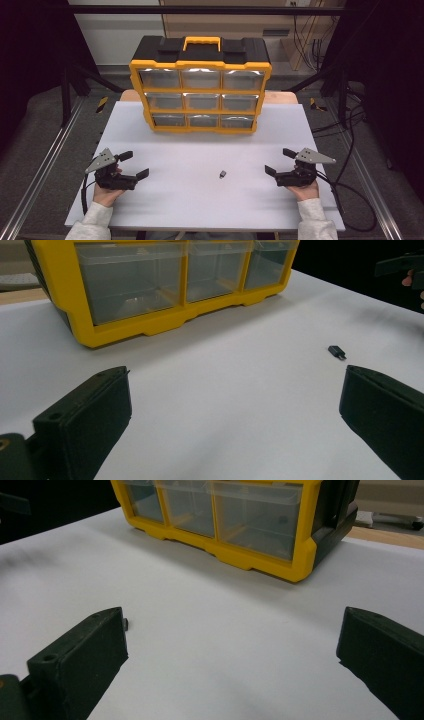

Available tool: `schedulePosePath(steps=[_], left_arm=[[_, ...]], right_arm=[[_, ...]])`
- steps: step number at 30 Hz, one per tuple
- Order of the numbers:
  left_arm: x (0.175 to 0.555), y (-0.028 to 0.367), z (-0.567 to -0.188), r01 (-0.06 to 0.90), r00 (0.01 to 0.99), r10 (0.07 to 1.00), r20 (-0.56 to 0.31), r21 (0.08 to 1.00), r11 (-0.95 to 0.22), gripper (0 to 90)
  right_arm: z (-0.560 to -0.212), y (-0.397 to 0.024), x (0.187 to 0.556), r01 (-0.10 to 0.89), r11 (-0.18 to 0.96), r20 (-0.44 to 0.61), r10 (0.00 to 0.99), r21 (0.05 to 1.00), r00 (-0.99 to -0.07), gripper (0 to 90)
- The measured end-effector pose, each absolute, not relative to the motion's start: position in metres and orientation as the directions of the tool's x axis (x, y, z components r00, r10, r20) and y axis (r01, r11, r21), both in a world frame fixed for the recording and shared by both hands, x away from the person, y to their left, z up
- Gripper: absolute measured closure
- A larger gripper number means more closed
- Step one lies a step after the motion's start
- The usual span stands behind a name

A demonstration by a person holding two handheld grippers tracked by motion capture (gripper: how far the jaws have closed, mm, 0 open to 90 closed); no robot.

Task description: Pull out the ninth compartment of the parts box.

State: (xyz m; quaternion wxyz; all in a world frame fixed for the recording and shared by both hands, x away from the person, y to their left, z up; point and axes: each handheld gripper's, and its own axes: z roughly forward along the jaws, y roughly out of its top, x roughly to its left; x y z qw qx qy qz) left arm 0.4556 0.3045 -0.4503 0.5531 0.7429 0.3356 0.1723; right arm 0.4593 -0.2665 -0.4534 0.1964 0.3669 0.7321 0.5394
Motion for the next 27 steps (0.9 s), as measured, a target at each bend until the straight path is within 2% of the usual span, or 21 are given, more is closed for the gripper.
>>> schedulePosePath(steps=[27], left_arm=[[0.458,0.304,-0.453,0.312,0.717,0.688,-0.11,0.934,-0.175,0.0]], right_arm=[[-0.447,-0.255,0.459,0.3,0.22,0.046,0.733,0.928,-0.679,0.3]])
